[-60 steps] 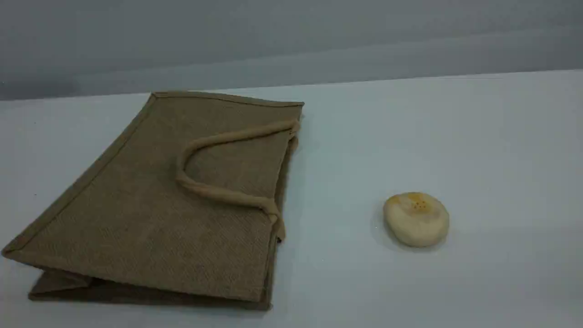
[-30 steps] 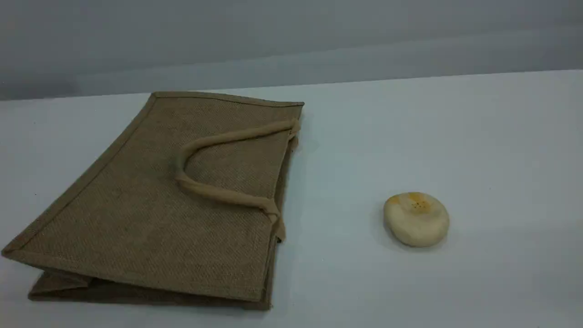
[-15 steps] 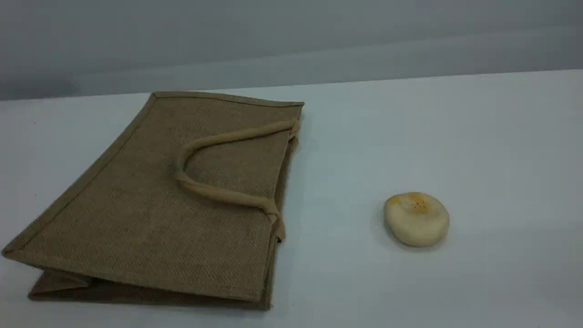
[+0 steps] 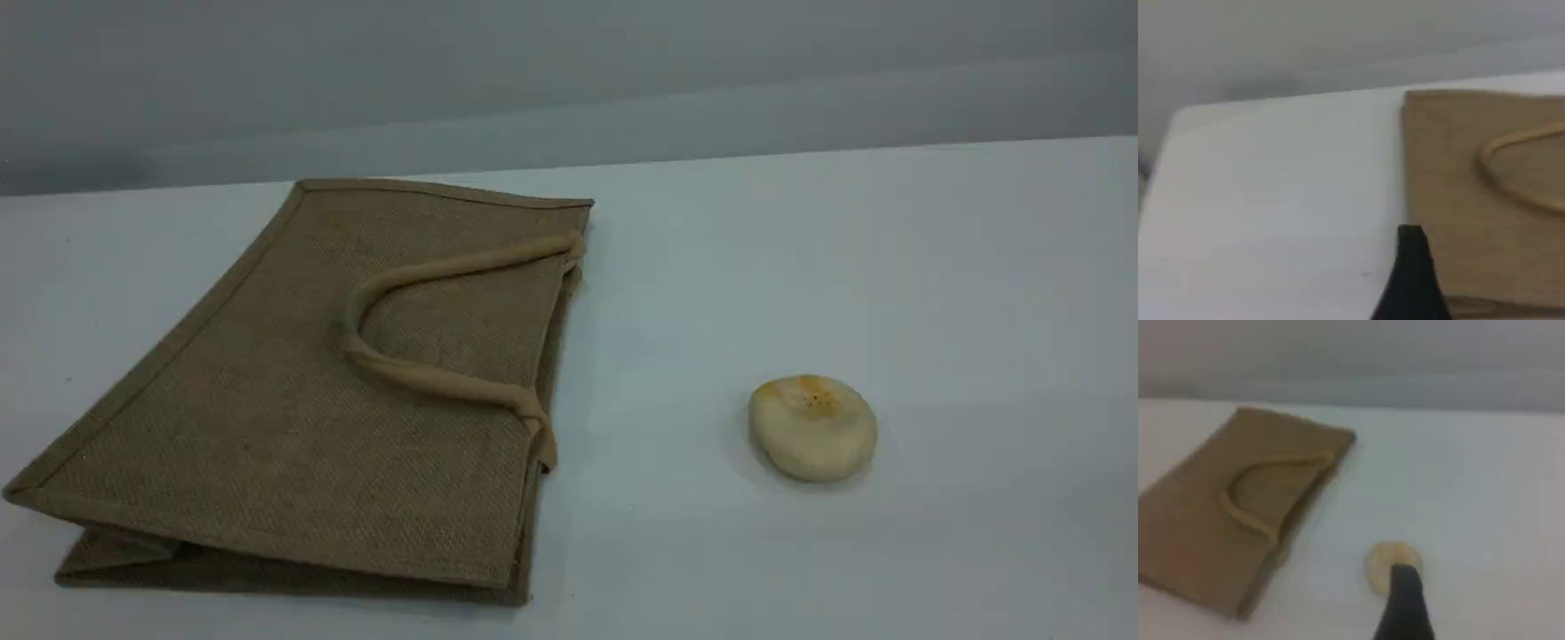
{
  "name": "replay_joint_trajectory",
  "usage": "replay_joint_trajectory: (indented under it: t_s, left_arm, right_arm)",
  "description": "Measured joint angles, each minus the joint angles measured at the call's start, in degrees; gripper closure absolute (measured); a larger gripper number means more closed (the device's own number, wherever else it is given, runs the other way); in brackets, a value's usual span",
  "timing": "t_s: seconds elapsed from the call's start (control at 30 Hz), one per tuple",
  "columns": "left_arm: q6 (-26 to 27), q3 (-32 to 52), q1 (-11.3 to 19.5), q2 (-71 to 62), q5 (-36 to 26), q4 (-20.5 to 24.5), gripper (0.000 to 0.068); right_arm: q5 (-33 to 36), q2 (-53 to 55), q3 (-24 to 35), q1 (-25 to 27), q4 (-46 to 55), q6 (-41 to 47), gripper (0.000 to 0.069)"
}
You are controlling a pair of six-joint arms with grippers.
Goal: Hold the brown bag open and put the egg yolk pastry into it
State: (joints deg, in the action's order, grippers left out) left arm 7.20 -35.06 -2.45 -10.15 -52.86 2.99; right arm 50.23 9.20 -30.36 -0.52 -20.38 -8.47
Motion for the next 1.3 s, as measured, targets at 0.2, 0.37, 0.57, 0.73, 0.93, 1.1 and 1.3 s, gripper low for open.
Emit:
replay_joint_trajectory:
  t_s: [0.2,0.37,0.57,0.73,0.93,1.1,1.3]
  left_arm:
    - [1.9,-1.9,0.0,-12.7,7.3,-1.7,0.0187]
    - [1.9,-1.9,0.0,-23.6,13.9,-7.0,0.0187]
    - [3.3,-2.9,-0.1,-35.7,19.7,-10.5,0.0187]
    - [4.6,-3.0,-0.1,-45.0,26.4,-10.5,0.0187]
    - [2.9,-3.0,-0.1,-55.4,32.3,-12.1,0.0187]
    - [1.6,-5.0,-1.5,-64.2,33.5,-16.4,0.0187]
    - [-2.4,-11.3,-2.3,-75.6,34.7,-18.3,0.0187]
  right_arm:
    - [-11.2,11.6,-3.8,0.0,-5.3,-10.3,0.0214]
    - [-15.8,23.1,-6.1,0.0,-13.8,-19.9,0.0214]
    - [-16.3,38.6,-7.8,-0.2,-24.6,-30.5,0.0214]
    - [-21.7,49.3,-8.4,-3.6,-31.1,-37.7,0.0214]
    - [-32.1,59.8,-8.4,-11.2,-33.0,-38.6,0.0214]
    - [-37.1,67.1,-10.5,-14.4,-36.4,-38.3,0.0214]
    - [-36.7,75.6,-16.5,-14.4,-36.9,-38.3,0.0214]
